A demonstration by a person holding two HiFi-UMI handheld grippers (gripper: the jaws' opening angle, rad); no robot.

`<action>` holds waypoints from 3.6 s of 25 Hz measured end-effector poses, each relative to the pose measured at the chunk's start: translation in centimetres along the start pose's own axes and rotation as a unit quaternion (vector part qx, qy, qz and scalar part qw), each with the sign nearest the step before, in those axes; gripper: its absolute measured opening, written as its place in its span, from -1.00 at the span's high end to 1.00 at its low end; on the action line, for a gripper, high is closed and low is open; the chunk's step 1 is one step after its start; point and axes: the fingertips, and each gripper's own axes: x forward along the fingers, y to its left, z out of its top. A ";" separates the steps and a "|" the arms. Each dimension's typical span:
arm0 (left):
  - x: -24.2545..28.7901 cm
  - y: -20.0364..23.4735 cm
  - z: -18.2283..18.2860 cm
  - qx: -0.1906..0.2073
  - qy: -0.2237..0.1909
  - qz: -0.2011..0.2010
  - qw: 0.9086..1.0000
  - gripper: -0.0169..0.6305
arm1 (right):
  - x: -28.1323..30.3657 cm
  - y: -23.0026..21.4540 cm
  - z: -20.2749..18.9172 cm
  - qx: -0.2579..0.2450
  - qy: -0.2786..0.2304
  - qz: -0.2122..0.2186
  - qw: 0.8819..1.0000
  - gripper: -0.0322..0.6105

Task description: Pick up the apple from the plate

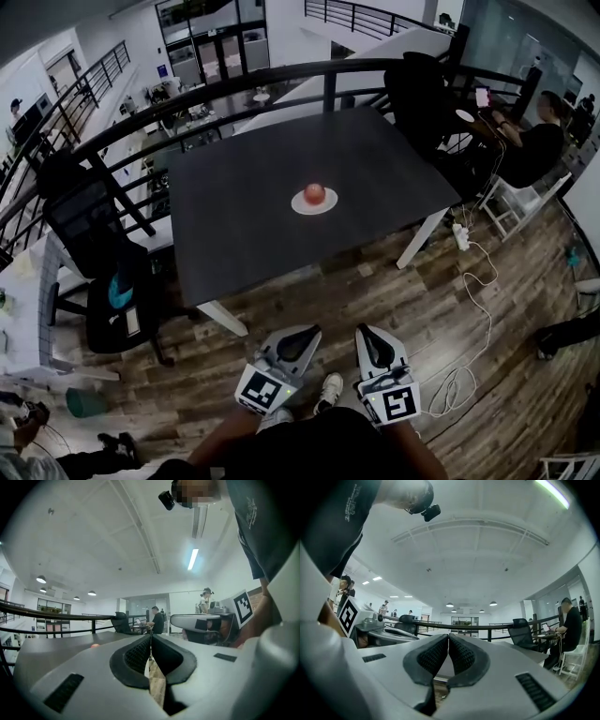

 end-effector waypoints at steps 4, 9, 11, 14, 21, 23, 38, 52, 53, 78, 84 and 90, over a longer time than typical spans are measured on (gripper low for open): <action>4.2 0.3 -0.1 0.000 0.005 0.002 1.000 0.86 | 1.4 -4.0 -0.6 0.008 -0.005 0.007 1.000 0.82; 7.8 0.8 0.1 -0.009 0.011 0.015 1.000 0.86 | 2.8 -7.3 -0.2 0.033 -0.022 0.017 0.999 0.82; 8.8 0.9 0.1 -0.010 0.016 0.021 1.000 0.86 | 3.0 -8.4 -0.3 0.035 -0.025 0.022 0.999 0.82; 9.7 1.4 -0.1 -0.005 0.029 0.028 0.999 0.86 | 3.5 -9.8 -0.5 0.040 -0.030 0.027 0.998 0.82; 11.9 3.1 0.3 0.000 0.032 0.041 0.999 0.86 | 5.2 -12.0 -1.1 0.044 -0.035 0.032 0.998 0.82; 12.4 3.7 -0.3 0.000 0.036 0.042 0.998 0.86 | 5.9 -12.3 -1.6 0.040 -0.033 0.036 0.998 0.82; 18.3 12.2 -2.5 -0.026 0.048 0.037 0.998 0.86 | 15.5 -15.8 -5.8 0.078 0.008 0.057 0.995 0.82; 21.8 24.4 -4.8 -0.055 0.050 0.067 0.995 0.86 | 28.0 -17.0 -9.0 0.080 0.056 0.070 0.993 0.82; 21.9 25.0 -5.2 -0.056 0.052 0.069 0.995 0.86 | 28.7 -16.8 -9.4 0.077 0.062 0.074 0.992 0.82; 27.5 32.1 -5.6 -0.080 0.040 0.091 0.992 0.86 | 37.4 -20.2 -10.8 0.012 0.089 0.101 0.991 0.82; 31.1 32.4 -5.2 -0.075 0.055 0.119 0.989 0.86 | 38.7 -23.5 -10.8 0.012 0.089 0.123 0.988 0.82; 34.1 31.9 -5.7 -0.081 0.074 0.166 0.980 0.86 | 39.9 -26.2 -11.3 0.034 0.080 0.172 0.981 0.82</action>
